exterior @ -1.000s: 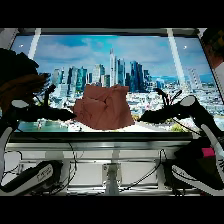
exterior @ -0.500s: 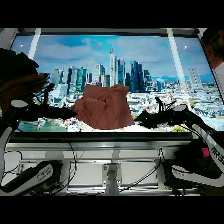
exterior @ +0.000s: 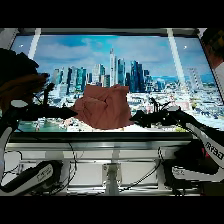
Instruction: Fold the clothes and pants, and hang the long-sleeved shirts on hangers.
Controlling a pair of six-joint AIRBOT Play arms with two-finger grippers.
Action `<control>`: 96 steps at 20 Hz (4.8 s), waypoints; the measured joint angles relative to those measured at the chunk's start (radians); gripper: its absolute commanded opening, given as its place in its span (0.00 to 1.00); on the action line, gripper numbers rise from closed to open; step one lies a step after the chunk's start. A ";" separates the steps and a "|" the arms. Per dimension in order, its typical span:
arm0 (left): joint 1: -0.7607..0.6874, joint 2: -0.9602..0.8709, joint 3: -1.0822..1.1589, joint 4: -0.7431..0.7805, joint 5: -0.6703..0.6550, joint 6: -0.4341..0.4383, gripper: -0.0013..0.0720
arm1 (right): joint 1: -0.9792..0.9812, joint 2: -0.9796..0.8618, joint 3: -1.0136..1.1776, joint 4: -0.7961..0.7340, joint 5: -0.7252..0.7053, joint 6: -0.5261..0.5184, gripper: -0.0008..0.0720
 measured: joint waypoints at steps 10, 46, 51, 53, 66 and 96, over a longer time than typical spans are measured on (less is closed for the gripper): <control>0.001 0.000 0.028 -0.039 -0.006 -0.053 0.04 | 0.003 0.148 0.021 0.108 0.049 -0.159 0.02; 0.160 0.712 0.023 0.069 0.180 -0.728 0.03 | 0.018 0.642 0.470 -0.549 -0.032 0.451 0.02; -0.016 0.458 -0.066 -0.054 0.468 -0.578 0.03 | 0.149 0.402 0.426 -0.523 -0.266 0.424 0.02; -0.103 0.337 -0.057 -0.072 0.583 -0.537 0.03 | 0.192 0.333 0.420 -0.525 -0.359 0.419 0.02; -0.182 0.077 -0.013 -0.078 1.161 -0.480 0.97 | 0.232 0.220 0.415 -0.563 -0.474 0.409 0.35; 0.613 -0.177 -0.011 0.231 0.081 0.030 0.60 | 0.233 0.222 0.415 -0.728 -0.216 0.348 0.45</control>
